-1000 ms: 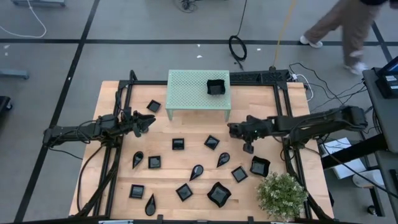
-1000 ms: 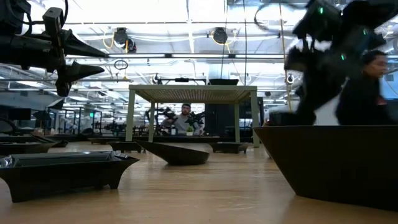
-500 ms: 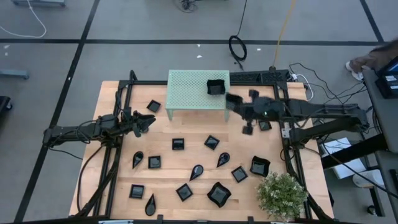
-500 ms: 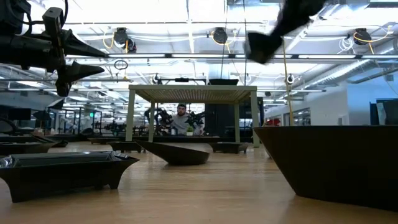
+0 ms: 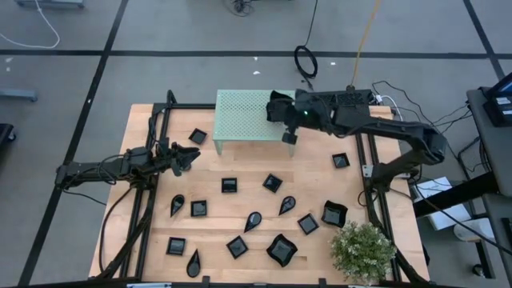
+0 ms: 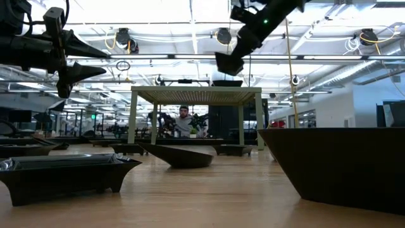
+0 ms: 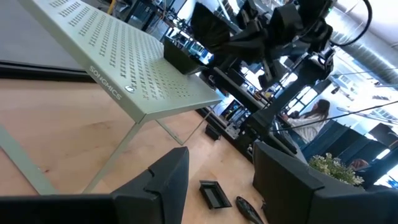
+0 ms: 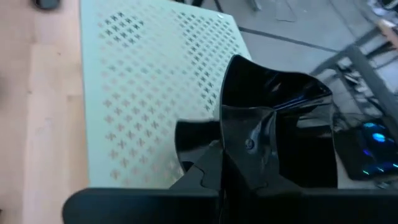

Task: Pick & Place Mini shaped plates
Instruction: Stack the black distorted square plate on top of the other black distorted square plate on the shelf

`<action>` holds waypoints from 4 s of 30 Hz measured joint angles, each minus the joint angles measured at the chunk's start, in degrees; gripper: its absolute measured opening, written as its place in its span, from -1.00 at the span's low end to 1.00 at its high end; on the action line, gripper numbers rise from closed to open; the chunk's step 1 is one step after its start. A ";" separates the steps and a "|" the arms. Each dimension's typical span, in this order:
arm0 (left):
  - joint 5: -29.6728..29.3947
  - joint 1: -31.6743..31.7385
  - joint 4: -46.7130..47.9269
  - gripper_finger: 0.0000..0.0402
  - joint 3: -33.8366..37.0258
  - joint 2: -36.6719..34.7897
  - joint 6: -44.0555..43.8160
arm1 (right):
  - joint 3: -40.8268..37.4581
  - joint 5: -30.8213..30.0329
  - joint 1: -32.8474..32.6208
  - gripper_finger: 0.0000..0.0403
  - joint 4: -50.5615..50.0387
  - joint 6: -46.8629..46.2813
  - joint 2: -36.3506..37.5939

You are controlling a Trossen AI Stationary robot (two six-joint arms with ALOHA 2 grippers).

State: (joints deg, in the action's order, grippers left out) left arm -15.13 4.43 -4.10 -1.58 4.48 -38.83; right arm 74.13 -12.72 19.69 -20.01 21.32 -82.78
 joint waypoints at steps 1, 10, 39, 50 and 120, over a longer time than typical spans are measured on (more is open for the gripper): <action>0.03 -0.01 0.00 -0.09 0.00 0.01 0.00 | 0.57 1.00 0.56 -1.00 0.11 0.84 -0.62; 0.01 -0.01 0.00 -0.09 0.00 0.00 0.00 | 0.91 5.39 3.20 -1.00 -2.52 5.18 -2.23; 0.01 -0.01 0.00 -0.09 0.02 0.01 0.00 | 0.91 2.52 -3.49 -0.56 -9.78 -10.22 7.54; 0.01 -0.01 0.01 -0.09 0.00 -0.01 0.00 | 0.28 11.43 -17.82 -0.52 -43.27 -41.29 14.13; 0.01 -0.01 0.00 -0.09 0.02 0.00 0.00 | -15.55 29.01 -12.59 -1.00 -19.67 -32.91 17.26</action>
State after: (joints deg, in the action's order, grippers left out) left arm -15.11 4.43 -4.10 -1.56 4.49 -38.83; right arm 58.58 16.29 7.10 -39.68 -11.59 -65.52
